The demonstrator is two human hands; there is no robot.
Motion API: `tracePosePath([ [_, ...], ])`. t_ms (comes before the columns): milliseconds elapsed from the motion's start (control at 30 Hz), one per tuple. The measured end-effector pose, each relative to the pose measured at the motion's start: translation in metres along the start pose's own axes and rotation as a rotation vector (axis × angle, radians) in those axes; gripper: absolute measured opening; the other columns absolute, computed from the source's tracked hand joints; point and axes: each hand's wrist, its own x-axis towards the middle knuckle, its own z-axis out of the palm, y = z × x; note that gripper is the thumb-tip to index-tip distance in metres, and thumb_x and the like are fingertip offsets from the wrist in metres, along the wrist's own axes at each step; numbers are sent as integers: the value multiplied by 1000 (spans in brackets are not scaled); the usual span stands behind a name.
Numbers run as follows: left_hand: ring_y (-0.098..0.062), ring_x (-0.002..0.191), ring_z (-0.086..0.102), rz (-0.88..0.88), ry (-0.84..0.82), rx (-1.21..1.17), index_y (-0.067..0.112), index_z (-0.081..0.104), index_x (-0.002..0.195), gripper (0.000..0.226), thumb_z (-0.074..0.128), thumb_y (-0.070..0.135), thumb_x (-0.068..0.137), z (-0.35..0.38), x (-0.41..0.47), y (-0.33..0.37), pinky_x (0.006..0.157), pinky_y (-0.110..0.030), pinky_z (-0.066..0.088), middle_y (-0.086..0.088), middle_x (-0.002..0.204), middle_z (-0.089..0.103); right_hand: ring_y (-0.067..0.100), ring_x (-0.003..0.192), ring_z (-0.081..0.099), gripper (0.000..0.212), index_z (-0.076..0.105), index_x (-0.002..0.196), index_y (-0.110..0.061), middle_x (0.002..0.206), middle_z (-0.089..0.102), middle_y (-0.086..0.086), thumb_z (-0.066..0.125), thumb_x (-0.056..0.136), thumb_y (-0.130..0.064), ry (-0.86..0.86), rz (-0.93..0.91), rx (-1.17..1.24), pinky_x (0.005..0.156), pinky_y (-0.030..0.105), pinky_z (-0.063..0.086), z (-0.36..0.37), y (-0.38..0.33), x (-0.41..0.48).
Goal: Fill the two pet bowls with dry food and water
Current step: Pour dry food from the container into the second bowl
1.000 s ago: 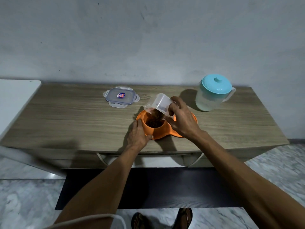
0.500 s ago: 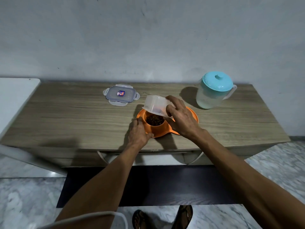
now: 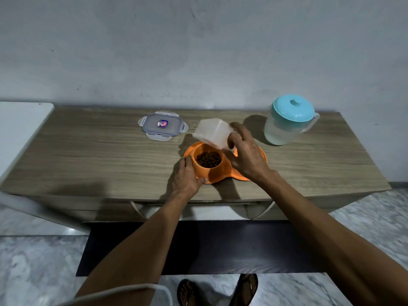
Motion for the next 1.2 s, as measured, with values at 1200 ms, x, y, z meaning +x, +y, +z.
tracePosePath([
  [1200, -32, 135, 38, 43, 203, 38, 17, 30, 145, 102, 62, 73, 67, -3, -2, -5, 102, -49, 43, -11, 145, 39, 31, 93, 64, 25, 66, 99, -2, 100, 71, 16, 48, 96, -20, 243, 717, 264, 73, 36, 48, -6, 60, 81],
])
